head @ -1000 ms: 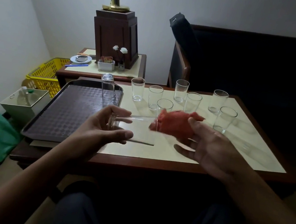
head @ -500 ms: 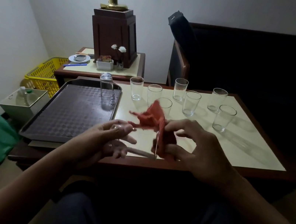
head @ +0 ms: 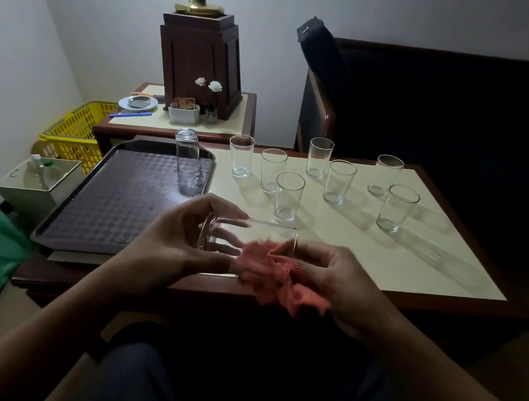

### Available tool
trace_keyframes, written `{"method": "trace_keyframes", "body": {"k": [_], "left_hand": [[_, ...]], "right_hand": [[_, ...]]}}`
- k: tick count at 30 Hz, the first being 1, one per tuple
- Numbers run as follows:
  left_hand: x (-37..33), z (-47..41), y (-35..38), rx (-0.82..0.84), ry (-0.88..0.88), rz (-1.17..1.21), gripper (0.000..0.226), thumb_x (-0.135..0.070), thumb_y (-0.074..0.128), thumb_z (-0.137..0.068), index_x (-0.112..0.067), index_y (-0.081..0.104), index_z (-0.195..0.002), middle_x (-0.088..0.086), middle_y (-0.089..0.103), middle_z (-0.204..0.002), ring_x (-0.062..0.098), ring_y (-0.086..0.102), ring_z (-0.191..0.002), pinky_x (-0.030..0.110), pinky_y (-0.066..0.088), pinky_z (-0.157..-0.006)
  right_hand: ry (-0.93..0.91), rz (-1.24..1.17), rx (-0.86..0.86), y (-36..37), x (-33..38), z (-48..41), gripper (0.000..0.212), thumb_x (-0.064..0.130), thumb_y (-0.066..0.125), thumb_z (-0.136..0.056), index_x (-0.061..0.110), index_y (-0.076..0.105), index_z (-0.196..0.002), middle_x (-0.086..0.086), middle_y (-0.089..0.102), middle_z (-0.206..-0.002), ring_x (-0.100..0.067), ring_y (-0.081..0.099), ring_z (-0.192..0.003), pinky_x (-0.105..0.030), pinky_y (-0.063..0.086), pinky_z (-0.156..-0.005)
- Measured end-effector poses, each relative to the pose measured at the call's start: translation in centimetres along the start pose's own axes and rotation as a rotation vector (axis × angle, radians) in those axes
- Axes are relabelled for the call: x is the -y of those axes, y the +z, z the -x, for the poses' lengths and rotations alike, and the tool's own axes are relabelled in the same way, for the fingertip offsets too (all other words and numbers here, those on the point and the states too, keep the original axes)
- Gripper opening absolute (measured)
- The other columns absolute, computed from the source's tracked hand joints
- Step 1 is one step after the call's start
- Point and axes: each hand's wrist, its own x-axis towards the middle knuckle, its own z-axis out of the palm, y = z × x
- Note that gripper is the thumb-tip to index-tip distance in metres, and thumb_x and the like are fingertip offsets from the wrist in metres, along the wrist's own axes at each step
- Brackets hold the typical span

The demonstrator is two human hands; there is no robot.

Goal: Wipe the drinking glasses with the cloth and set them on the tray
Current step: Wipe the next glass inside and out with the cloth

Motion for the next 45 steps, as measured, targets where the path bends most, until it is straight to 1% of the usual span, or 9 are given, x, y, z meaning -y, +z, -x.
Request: {"method": "trace_keyframes", "body": {"k": [6,13,20,24,26,33,37,39,45], "left_hand": [[0.1,-0.3,1.2,0.08,-0.337,0.112,0.059,-0.047,0.073,-0.083,-0.002,0.065,-0.121,0.019,0.075,-0.094,0.025,0.06,-0.051,0.024,0.047,-0.043],[0.1,-0.1,0.6,0.024,-0.194,0.285,0.043,-0.009,0.075,-0.08,-0.003,0.061,-0.12,0.015,0.071,-0.099,0.033,0.067,-0.083,0.038,0.062,-0.077],[1.0,-0.5,1.0,0.026,-0.474,0.184,0.063,-0.054,0.069,-0.09,0.001,0.061,-0.121,0.03,0.068,-0.104,0.024,0.061,-0.05,0.023,0.046,-0.042],[1.4,-0.3,0.4,0.102,-0.257,0.372,0.048,-0.018,0.067,-0.087,-0.015,0.062,-0.135,0.021,0.066,-0.123,0.033,0.068,-0.079,0.034,0.06,-0.069],[1.0,-0.2,0.3,0.101,-0.195,0.389,0.05,-0.014,0.069,-0.086,-0.014,0.061,-0.136,0.017,0.068,-0.119,0.03,0.068,-0.076,0.03,0.06,-0.065],[1.4,-0.6,1.1,0.007,-0.452,0.145,0.082,-0.066,0.058,-0.081,0.006,0.058,-0.12,0.023,0.07,-0.088,0.027,0.061,-0.051,0.026,0.044,-0.043],[1.6,-0.4,0.8,0.095,-0.261,0.431,0.05,-0.023,0.062,-0.089,-0.011,0.057,-0.137,0.02,0.066,-0.132,0.041,0.065,-0.09,0.04,0.061,-0.077],[1.7,-0.4,0.8,0.094,-0.247,0.449,0.052,-0.014,0.065,-0.087,-0.011,0.057,-0.139,0.021,0.066,-0.131,0.036,0.067,-0.082,0.034,0.062,-0.071],[2.0,-0.6,1.5,-0.008,-0.458,0.097,0.079,-0.069,0.058,-0.089,0.006,0.058,-0.115,0.018,0.071,-0.075,0.021,0.056,-0.042,0.022,0.038,-0.038]], "right_hand": [[-0.656,0.706,-0.165,-0.5,1.3,1.4,0.042,0.017,0.087,-0.086,0.035,0.074,-0.123,0.014,0.078,-0.114,-0.007,0.074,-0.108,-0.022,0.058,-0.092],[-0.154,0.314,-0.069,-0.2,0.2,0.3,0.019,0.018,0.073,-0.1,0.021,0.08,-0.117,-0.001,0.082,-0.109,-0.02,0.079,-0.105,-0.051,0.059,-0.102],[-0.848,0.861,-0.232,0.4,-0.3,1.0,0.037,0.005,0.085,-0.089,0.017,0.078,-0.123,0.006,0.078,-0.119,-0.005,0.073,-0.111,-0.025,0.059,-0.093],[-0.437,0.569,-0.297,0.0,-0.1,0.5,0.027,0.032,0.08,-0.093,0.028,0.078,-0.12,0.015,0.08,-0.107,-0.001,0.075,-0.1,-0.035,0.063,-0.091],[-0.354,0.433,-0.27,-0.3,-0.3,0.3,0.023,0.026,0.077,-0.096,0.027,0.079,-0.12,0.012,0.082,-0.107,-0.006,0.077,-0.103,-0.043,0.062,-0.096],[-0.779,0.782,-0.302,0.4,-0.4,1.2,0.036,0.01,0.084,-0.091,0.018,0.078,-0.125,0.009,0.079,-0.119,-0.003,0.074,-0.11,-0.022,0.061,-0.09],[-0.478,0.489,-0.319,0.6,-0.3,0.8,0.029,0.028,0.081,-0.091,0.029,0.08,-0.12,0.014,0.082,-0.102,-0.003,0.078,-0.093,-0.03,0.065,-0.085],[-0.452,0.463,-0.319,0.3,-0.2,0.7,0.03,0.025,0.082,-0.092,0.025,0.079,-0.122,0.011,0.082,-0.105,-0.006,0.078,-0.099,-0.035,0.065,-0.088],[-0.987,0.954,-0.236,-0.2,-1.0,0.7,0.03,0.005,0.082,-0.091,0.006,0.078,-0.121,-0.007,0.074,-0.125,-0.019,0.071,-0.117,-0.028,0.059,-0.098]]}}
